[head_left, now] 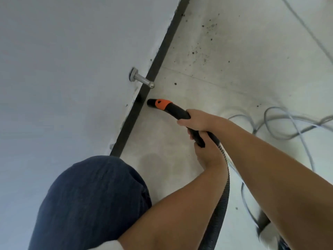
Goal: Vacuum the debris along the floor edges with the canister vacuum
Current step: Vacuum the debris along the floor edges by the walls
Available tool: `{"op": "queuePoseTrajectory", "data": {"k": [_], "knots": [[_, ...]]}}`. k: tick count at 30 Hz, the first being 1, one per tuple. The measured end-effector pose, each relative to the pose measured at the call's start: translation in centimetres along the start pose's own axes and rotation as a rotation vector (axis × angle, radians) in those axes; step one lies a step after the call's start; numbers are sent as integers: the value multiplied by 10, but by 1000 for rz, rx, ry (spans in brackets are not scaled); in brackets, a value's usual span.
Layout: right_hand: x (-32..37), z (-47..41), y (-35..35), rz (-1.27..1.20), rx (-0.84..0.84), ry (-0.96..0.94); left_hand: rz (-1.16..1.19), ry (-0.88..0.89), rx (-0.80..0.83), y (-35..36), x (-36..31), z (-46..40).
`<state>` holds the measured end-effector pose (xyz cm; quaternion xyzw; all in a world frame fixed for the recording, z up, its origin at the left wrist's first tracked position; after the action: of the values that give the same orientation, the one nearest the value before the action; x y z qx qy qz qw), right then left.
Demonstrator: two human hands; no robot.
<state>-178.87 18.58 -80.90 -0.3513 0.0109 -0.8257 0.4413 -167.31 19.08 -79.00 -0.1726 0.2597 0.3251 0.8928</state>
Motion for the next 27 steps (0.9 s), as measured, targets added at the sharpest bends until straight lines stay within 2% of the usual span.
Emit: {"op": "queuePoseTrajectory", "data": {"k": [2,4,9,12,15,19,21,24,27], "knots": [[-4,0,3,-20,34,-11,5,-12,-16,1,8,-4],[-13,5,-6,-87,-25,6,-54,-17,36,7,11,-3],[-63,29,-55,-276,-415,163,-270,12,298,36,28,-3],[-86,39,-72,-310,-566,233,-304,-9,397,51,36,-3],[-82,35,-74,-322,-553,221,-261,-21,390,53,34,-5],[-42,9,-45,-259,-356,116,-113,16,238,34,24,-24],[-24,-2,-34,-258,-310,72,-88,40,191,24,16,-37],[-16,-11,-36,-263,-333,63,-126,50,178,24,8,-51],[-30,-10,-62,-317,-458,117,-250,60,282,42,0,-50]]}}
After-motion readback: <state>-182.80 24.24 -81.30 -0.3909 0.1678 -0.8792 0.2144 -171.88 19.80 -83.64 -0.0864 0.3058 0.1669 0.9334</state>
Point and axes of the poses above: each hand's wrist, its own z-axis away from the middle knuckle, its own y-axis out of the palm, x = y × z, the point moved 6 cm from there along -z, towards the middle knuckle, and after that the axes turned 5 degrees about -x, right-handed, at the moved point
